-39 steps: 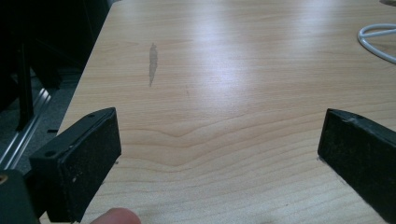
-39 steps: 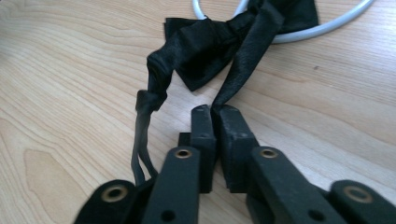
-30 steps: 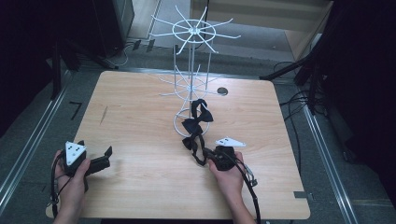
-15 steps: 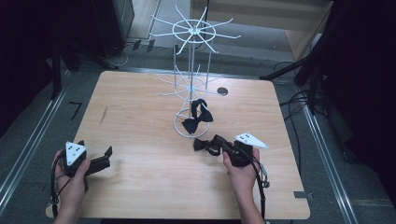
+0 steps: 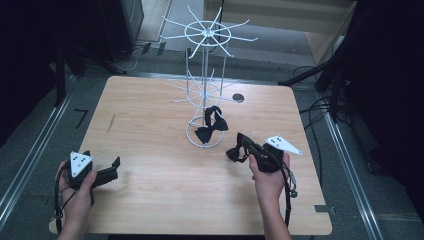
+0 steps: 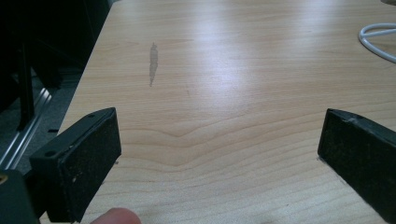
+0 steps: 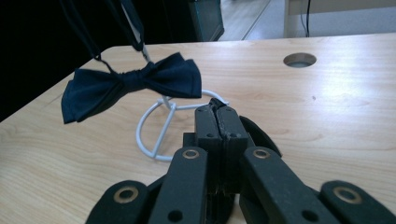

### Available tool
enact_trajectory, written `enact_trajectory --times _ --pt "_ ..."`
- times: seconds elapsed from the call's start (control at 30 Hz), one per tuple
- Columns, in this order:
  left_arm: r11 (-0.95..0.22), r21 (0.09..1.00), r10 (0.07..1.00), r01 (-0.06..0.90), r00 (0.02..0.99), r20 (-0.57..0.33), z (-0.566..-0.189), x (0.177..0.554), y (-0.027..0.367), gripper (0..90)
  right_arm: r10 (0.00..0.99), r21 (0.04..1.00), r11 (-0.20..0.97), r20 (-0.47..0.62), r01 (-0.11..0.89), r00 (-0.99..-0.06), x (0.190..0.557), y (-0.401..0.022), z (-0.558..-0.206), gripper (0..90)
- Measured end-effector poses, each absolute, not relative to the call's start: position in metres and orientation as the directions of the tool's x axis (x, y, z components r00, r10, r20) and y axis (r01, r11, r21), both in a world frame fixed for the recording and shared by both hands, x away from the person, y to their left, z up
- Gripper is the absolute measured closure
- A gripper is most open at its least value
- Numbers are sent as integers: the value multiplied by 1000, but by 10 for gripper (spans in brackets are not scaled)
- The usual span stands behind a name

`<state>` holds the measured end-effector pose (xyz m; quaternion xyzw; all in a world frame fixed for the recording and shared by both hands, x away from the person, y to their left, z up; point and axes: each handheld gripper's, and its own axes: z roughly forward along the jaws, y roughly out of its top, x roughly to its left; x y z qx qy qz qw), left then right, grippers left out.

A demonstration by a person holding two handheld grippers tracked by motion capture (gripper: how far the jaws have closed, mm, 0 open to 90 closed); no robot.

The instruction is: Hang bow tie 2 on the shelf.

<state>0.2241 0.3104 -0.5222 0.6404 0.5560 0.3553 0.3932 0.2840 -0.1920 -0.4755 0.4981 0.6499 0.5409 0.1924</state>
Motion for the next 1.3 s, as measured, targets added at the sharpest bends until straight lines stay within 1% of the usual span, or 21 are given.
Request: enact_trajectory --times 0.33,0.77,1.0,1.3 --pt "-74 899 991 432 130 19 -522 224 310 0 862 905 -131 306 405 -404 290 -199 -462 900" --pt "-75 899 991 432 131 20 -522 224 310 0 857 917 -149 306 369 -414 301 -190 -438 900" --pt "-74 899 991 431 133 18 -522 224 309 0 853 916 -167 320 365 -412 305 -189 -432 900" --pt "-71 899 991 433 132 15 -522 224 309 0 855 923 -162 308 349 -418 309 -186 -423 900"
